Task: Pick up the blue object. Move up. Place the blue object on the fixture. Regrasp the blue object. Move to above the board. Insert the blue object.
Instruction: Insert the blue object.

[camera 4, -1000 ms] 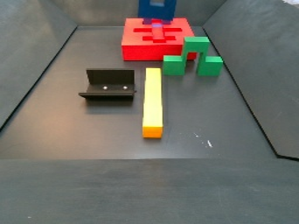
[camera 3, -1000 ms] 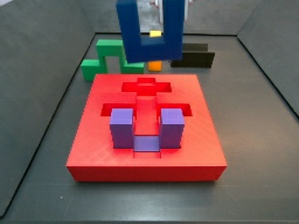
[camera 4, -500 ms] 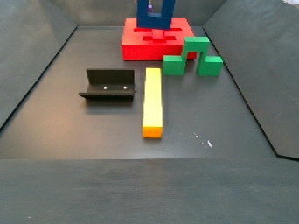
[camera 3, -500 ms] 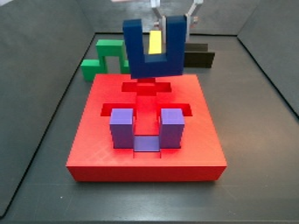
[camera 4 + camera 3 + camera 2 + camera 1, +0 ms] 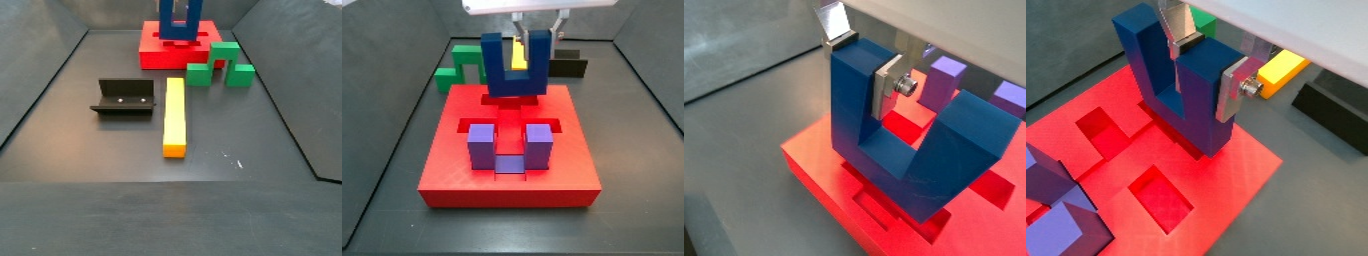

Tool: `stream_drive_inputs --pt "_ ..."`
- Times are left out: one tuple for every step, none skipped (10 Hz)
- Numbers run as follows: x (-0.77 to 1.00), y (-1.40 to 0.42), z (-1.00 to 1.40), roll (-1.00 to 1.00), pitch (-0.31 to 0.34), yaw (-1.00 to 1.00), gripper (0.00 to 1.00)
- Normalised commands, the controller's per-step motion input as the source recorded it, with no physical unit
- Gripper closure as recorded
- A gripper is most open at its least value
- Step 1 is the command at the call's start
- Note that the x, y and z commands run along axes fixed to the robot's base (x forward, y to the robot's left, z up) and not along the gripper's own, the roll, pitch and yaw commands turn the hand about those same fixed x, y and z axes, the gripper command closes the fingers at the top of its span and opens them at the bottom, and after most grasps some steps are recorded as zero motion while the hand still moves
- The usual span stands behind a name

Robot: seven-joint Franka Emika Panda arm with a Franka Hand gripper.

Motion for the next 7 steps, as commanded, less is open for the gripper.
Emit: stream_drive_inputs --pt "-0.09 0.0 -0.12 -0.03 -0.026 0.0 1.0" --pt "0.0 0.0 -0.11 0.0 0.0 0.0 1.0" --pt "0.0 0.0 -0.13 0.0 0.0 0.0 1.0" --pt "-0.02 -0.03 -0.13 0.0 -0.009 0.0 1.0" --pt "-0.04 -0.05 -0.16 0.0 -0.024 0.0 1.0" --pt "0.0 -0.08 -0.16 0.0 -0.019 0.02 1.0" --pt "0.0 -0.08 -0.17 0.0 -0.013 0.01 1.0"
